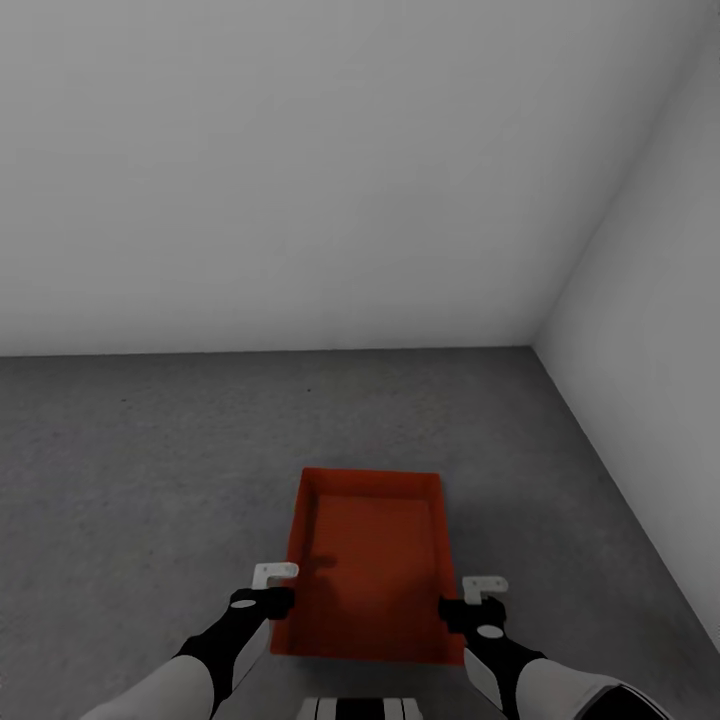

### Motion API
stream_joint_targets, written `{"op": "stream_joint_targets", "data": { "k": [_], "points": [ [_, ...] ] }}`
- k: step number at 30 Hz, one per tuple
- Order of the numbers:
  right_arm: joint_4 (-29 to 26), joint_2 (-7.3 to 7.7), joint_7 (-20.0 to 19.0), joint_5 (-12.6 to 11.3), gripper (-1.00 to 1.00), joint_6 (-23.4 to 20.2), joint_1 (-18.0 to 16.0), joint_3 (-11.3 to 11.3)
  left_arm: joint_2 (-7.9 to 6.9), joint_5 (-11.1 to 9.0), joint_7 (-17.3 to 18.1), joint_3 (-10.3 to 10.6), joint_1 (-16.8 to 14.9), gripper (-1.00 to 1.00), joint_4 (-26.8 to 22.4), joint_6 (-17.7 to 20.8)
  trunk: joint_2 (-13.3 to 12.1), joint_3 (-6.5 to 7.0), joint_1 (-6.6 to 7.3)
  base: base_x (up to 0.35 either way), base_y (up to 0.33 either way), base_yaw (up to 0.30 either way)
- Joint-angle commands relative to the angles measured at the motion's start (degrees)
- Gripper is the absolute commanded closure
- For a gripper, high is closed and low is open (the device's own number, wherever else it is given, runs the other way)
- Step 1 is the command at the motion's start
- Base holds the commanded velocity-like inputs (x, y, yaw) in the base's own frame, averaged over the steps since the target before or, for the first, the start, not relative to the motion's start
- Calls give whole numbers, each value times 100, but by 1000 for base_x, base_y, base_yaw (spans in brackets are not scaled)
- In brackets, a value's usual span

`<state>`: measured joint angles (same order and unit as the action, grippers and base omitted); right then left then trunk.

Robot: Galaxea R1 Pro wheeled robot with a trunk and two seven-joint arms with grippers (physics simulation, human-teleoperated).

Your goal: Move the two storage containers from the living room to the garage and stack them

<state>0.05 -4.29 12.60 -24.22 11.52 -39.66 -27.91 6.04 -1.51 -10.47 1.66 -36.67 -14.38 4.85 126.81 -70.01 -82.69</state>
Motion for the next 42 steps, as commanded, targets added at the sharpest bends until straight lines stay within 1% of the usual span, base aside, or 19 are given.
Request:
{"op": "stream_joint_targets", "data": {
  "k": [1, 21, 29, 42],
  "points": [
    [4, -2, 14, -53, -100, 16, -2, -48, 1, -16, -25, 18, 1, -100, -12, 36, -40, 15, 23, 0, 0, 0],
    [10, -11, 22, -54, -100, 16, -1, -42, -6, -25, -25, 18, 2, -100, -12, 42, -842, 378, 463, 0, 0, 0],
    [13, -18, 154, -65, -100, 16, -4, -39, -6, -25, -25, 15, 2, -100, -12, 42, -1163, 580, 638, 0, 0, 0],
    [13, -19, 164, -65, -100, 16, -4, -39, -6, -25, -25, 16, 0, -100, -12, 42, -1685, 930, 924, 0, 0, 0]
  ]
}}
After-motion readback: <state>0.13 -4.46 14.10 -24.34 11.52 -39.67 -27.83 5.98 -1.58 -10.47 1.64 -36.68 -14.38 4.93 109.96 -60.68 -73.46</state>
